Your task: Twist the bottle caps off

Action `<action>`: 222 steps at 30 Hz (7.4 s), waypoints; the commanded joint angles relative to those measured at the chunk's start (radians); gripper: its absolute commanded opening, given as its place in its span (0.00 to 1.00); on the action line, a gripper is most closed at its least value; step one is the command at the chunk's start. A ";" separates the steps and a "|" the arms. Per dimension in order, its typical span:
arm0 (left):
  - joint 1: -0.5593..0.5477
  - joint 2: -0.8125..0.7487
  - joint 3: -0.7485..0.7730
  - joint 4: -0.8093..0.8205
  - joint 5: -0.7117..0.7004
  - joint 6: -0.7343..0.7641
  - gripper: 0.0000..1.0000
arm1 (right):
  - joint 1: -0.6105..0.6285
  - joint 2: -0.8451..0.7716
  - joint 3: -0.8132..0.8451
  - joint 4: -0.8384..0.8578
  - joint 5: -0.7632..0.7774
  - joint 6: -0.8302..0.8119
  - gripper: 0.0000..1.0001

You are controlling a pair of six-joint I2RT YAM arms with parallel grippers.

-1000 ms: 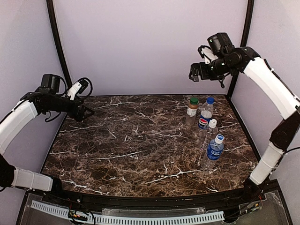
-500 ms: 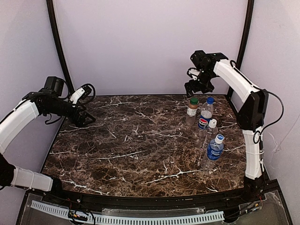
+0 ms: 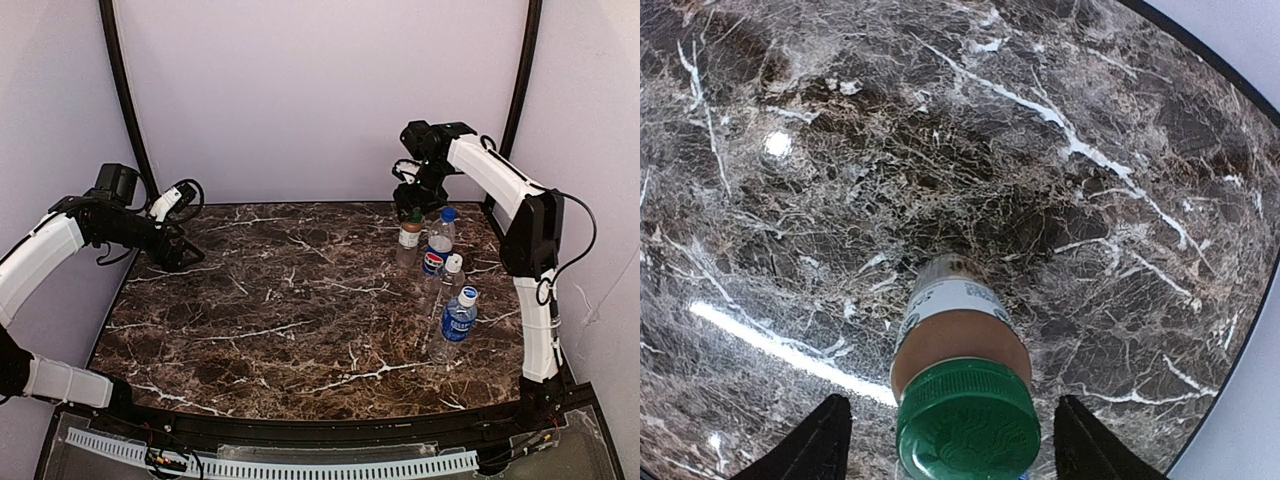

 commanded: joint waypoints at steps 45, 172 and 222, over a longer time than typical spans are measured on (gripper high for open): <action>-0.592 -0.144 0.271 -0.096 -0.392 0.337 0.98 | 0.643 -0.493 -0.357 0.820 -0.411 0.318 0.00; -0.673 -0.220 0.211 -0.250 -0.211 0.503 0.23 | 1.022 -0.695 -1.113 1.539 0.263 -1.397 0.00; -0.673 -0.275 -0.017 0.342 -0.688 0.595 0.25 | 0.725 -0.603 -0.658 1.070 -0.107 0.561 0.90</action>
